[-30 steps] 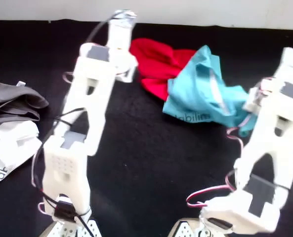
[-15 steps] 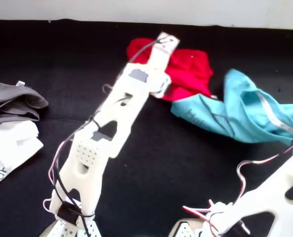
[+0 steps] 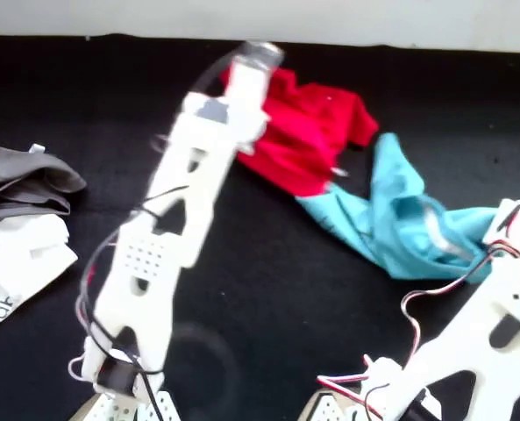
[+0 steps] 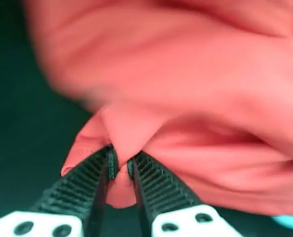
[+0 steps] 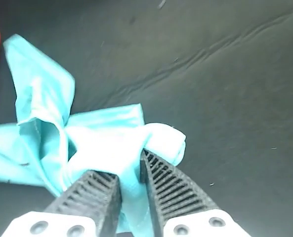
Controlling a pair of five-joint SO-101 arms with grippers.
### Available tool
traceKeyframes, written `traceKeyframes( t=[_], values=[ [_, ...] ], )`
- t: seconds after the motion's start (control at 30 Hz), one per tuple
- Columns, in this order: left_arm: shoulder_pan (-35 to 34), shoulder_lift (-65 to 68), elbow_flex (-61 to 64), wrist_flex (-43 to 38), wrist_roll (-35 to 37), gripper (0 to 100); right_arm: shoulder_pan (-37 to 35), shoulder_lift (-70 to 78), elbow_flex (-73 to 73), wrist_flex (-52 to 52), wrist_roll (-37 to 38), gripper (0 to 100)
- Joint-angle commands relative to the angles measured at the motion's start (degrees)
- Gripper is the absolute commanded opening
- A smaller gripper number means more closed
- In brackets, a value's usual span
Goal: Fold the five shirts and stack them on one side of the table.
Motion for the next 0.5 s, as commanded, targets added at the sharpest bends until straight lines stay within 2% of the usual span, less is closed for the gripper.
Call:
traceKeyframes(
  t=[0.0,0.17,0.37,0.47],
  values=[
    [-8.5,-0.7,-17.1,12.9,-0.6,1,-2.8,-1.7,2.9,-2.9,0.1,0.7],
    [-20.2,-0.6,-35.6,22.5,-0.8,1,-6.0,-1.7,3.4,-2.9,-3.3,0.7],
    [-35.5,-8.7,-34.8,25.7,-3.8,1,-11.3,-1.7,3.4,-2.4,-6.9,0.7],
    [-45.2,-16.5,-34.8,25.4,-3.9,1,-13.7,-1.7,3.4,-2.4,-8.4,0.7]
  ],
)
